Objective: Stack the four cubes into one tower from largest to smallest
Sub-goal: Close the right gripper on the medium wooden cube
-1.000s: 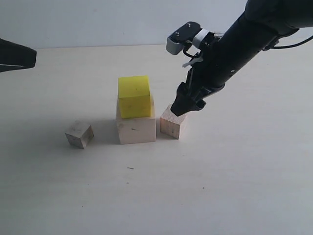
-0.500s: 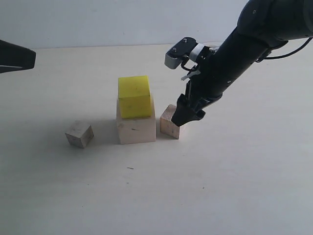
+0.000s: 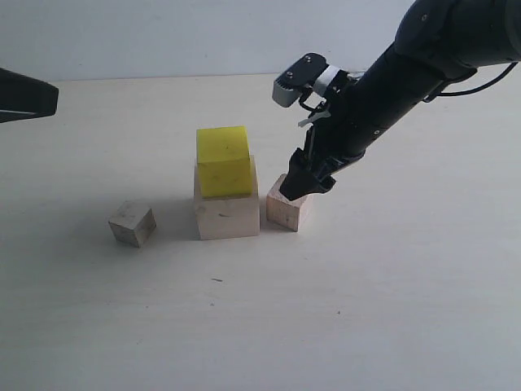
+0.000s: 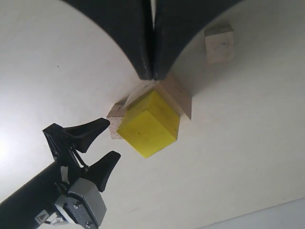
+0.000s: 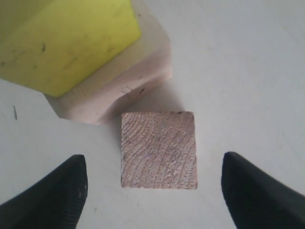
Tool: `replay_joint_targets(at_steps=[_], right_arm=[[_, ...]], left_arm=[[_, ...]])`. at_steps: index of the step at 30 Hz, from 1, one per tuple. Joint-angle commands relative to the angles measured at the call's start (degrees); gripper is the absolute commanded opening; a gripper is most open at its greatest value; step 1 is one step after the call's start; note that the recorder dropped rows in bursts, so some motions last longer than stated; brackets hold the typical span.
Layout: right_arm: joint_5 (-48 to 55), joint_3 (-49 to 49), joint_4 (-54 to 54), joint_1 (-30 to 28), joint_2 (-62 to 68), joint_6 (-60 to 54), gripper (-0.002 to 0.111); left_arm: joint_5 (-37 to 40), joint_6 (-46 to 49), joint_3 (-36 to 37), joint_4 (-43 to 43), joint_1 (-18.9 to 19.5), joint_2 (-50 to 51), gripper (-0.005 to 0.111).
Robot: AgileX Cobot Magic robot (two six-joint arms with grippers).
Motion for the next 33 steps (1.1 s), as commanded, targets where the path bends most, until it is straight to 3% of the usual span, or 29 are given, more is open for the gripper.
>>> replay_joint_targets(at_steps=[1,33], right_arm=[[-1.18,-0.06,0.7,0.02,-0.07,-1.15,0.073],[-1.93,-0.06,2.13,0.02,4.25,1.72,0.073]], left_arm=[[0.04,-0.04,0.06,0.32,-0.24,0.07,0.0],[0.53,-0.04,0.06,0.55,-0.24,0.07,0.0]])
